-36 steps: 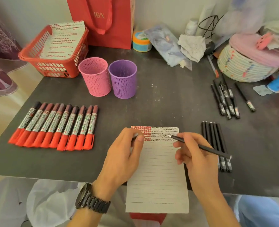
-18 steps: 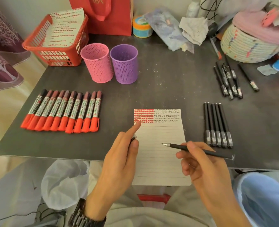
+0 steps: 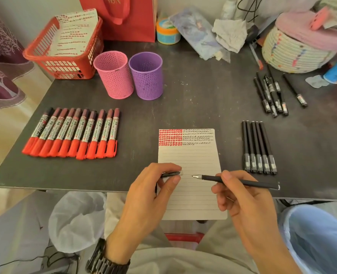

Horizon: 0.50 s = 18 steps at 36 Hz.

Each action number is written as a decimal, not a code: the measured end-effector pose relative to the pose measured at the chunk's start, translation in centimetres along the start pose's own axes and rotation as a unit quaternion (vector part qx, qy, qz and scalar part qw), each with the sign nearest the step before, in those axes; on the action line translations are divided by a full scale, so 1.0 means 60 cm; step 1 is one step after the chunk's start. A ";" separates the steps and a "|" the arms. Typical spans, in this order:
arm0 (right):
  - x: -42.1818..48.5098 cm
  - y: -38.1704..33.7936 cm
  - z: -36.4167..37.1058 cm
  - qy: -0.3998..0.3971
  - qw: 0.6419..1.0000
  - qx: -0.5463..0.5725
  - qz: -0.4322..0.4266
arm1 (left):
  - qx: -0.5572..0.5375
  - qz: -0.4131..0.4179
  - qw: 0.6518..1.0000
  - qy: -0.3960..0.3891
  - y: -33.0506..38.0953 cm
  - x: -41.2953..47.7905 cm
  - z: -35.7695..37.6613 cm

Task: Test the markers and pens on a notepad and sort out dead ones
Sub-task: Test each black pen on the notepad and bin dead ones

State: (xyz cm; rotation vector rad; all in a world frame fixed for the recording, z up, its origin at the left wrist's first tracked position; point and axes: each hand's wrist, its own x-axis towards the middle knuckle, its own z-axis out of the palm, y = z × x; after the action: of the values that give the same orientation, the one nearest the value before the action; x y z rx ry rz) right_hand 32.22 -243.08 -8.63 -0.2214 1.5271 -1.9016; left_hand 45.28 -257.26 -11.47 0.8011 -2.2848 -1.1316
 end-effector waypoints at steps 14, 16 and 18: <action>0.004 0.009 0.003 -0.018 1.000 -0.019 -0.006 | 0.019 0.048 0.999 -0.016 0.009 0.007 0.000; 0.004 0.010 0.003 -0.025 0.999 -0.021 -0.004 | 0.031 0.059 0.998 -0.016 0.012 0.008 0.000; 0.005 0.010 0.004 -0.034 0.999 -0.019 -0.001 | 0.043 0.068 0.997 -0.018 0.014 0.009 -0.002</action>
State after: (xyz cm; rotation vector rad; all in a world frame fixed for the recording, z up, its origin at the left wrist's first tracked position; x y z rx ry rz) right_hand 32.37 -243.49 -9.17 -0.3024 1.5191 -1.8496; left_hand 44.70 -257.28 -10.64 0.6502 -2.3926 -1.0005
